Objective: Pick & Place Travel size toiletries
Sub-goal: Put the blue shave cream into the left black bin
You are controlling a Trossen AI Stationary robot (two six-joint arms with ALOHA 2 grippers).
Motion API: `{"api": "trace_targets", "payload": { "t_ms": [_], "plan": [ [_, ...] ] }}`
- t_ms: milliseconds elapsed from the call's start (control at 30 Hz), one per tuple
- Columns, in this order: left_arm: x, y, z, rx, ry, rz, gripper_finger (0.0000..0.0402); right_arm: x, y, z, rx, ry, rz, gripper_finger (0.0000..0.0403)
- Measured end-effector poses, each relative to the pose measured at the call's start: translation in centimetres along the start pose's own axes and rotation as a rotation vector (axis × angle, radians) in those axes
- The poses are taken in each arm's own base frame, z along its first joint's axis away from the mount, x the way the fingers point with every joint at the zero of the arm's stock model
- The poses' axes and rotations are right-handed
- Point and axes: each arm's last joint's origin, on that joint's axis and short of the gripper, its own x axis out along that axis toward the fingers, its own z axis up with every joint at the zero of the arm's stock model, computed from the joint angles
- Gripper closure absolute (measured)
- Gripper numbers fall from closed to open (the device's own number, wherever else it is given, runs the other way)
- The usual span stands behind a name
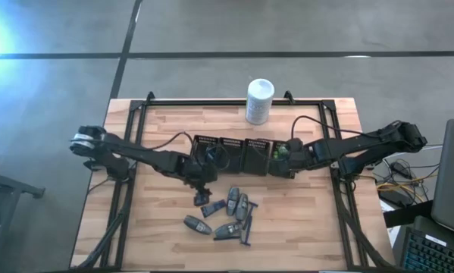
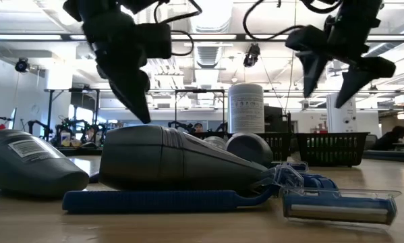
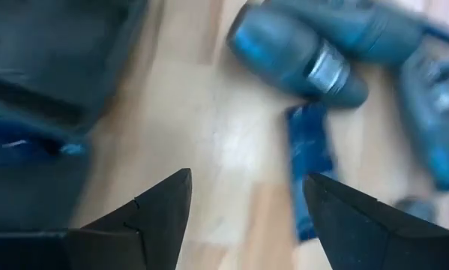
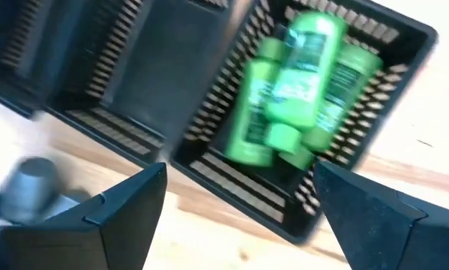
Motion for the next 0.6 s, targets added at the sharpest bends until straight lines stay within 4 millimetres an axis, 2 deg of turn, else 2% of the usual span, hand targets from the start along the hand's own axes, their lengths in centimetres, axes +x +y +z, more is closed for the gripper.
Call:
{"api": "trace_targets", "payload": {
  "t_ms": [200, 367, 600],
  "plan": [
    [1.9, -2.7, 0.8, -0.099, -0.168, -0.028, 0.0142, 0.3, -0.8, -0.5, -0.092, 0.088, -0.058, 0.0054],
    [3.0, -4.3, 0.3, -0.097, -0.14, 0.054, 0.0142, 0.3, -0.8, -1.1, -0.205, 0.121, -0.045, 0.0044],
    [4.4, -6.2, 1.5, -0.076, -0.087, 0.072, 0.0142, 0.2, -0.8, -1.7, -0.349, 0.114, -0.035, 0.0048]
  ]
}}
